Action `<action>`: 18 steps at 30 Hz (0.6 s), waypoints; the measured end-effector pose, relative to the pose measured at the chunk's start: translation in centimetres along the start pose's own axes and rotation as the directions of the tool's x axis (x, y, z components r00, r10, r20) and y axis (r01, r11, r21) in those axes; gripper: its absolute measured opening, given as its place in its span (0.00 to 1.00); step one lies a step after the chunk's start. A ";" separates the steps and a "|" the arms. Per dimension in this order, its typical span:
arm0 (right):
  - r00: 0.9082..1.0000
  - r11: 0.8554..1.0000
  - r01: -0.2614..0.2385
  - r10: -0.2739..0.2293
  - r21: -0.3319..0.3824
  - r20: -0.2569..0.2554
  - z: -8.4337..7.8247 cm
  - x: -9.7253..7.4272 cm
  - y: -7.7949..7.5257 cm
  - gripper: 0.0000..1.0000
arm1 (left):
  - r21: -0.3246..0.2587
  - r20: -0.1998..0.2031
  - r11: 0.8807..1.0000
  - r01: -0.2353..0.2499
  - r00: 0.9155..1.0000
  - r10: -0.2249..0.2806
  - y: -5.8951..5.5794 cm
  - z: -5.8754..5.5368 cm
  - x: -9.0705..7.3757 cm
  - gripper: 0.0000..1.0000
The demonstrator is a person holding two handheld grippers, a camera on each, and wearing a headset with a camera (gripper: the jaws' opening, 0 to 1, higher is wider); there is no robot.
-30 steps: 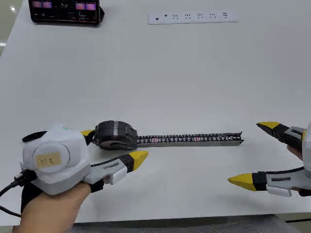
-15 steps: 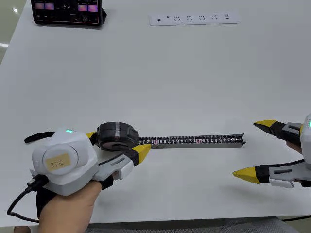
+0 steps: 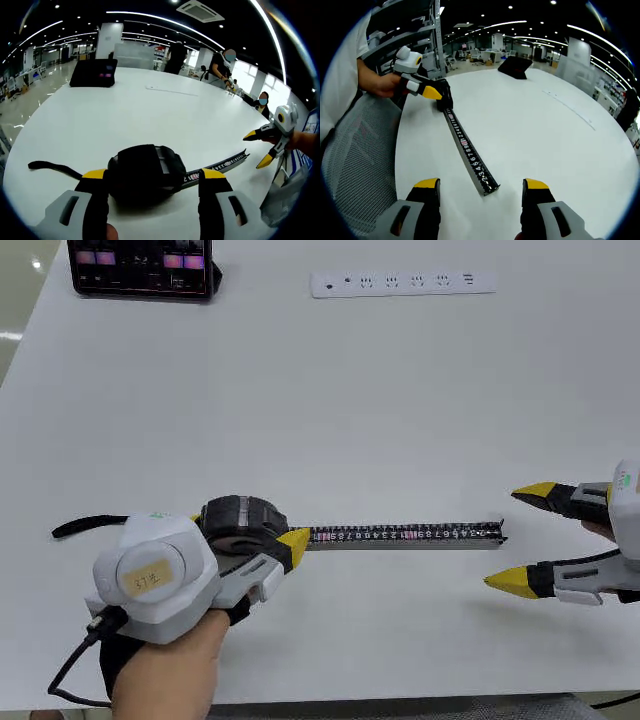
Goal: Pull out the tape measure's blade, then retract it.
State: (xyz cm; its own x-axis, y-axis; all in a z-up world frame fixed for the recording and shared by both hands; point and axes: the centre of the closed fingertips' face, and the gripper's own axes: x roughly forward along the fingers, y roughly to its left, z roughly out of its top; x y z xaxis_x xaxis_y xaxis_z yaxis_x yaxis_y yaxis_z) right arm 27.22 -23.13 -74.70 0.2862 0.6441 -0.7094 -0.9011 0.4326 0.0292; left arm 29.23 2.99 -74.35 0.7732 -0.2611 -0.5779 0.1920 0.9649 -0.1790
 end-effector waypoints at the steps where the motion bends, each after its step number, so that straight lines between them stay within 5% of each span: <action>1: 1.000 1.000 -0.001 0.001 -0.004 -0.001 0.0 0.0 -0.1 0.64 | -0.026 0.007 1.000 0.012 1.000 -0.012 -0.1 0.1 0.0 0.69; 18: 1.000 1.000 -0.012 0.011 -0.026 -0.022 -0.1 0.4 -0.6 0.63 | -0.037 -0.007 0.999 -0.037 0.999 0.037 0.7 -0.1 0.4 0.63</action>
State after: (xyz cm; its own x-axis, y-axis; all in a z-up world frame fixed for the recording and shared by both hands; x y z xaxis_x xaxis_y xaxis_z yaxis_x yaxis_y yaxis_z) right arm 27.84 -23.17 -75.11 0.2687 0.6350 -0.7242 -0.9127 0.4083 0.0193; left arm 29.62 3.57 -74.73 0.7757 -0.2257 -0.5893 0.1411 0.9723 -0.1866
